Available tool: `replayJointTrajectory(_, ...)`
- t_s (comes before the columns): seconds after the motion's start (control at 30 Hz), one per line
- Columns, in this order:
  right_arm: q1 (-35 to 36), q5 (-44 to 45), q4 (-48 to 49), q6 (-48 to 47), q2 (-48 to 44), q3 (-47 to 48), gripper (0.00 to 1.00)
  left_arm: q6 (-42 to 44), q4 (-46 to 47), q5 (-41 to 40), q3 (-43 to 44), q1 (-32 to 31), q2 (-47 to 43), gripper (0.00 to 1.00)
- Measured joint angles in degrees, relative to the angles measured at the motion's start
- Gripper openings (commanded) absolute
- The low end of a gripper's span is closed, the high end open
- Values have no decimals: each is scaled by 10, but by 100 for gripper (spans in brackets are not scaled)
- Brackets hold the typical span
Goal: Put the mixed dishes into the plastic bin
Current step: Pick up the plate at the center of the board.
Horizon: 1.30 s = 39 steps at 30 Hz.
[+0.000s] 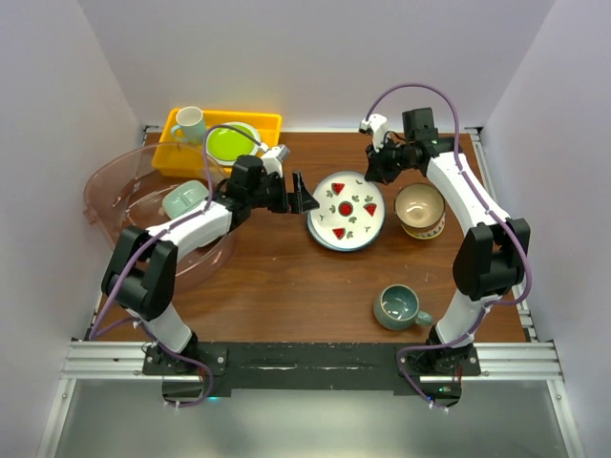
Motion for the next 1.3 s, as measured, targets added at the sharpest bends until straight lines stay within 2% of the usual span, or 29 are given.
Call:
replayJointTrajectory(0.43,0,-28,7,-15,0,0,0,21,55,47,0,0,13,100)
replayJointTrajectory(1.3,0,-51,7,-26,0,0,0,22,109,81,-41,27,14,100)
